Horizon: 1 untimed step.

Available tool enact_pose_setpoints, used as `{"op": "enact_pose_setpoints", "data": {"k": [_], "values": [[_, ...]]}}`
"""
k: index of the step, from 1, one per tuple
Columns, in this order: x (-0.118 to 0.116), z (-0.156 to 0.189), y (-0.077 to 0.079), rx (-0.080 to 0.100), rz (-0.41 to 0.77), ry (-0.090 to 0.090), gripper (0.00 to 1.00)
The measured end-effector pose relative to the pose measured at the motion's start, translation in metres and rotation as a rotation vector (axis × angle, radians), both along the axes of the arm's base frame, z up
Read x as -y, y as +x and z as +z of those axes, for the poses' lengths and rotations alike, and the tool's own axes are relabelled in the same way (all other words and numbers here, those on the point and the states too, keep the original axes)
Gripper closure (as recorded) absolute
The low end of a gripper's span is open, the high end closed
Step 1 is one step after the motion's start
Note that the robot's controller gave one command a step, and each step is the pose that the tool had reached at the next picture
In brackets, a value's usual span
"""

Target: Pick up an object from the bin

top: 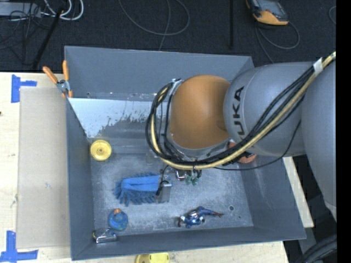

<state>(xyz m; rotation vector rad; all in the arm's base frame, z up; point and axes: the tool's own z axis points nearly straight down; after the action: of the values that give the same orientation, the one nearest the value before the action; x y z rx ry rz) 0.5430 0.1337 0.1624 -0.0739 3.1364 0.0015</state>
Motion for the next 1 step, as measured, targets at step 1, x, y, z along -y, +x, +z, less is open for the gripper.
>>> {"op": "enact_pose_setpoints", "data": {"k": [1], "values": [[-0.0272,-0.0071,0.0136,-0.006,0.079,-0.002,0.00]]}}
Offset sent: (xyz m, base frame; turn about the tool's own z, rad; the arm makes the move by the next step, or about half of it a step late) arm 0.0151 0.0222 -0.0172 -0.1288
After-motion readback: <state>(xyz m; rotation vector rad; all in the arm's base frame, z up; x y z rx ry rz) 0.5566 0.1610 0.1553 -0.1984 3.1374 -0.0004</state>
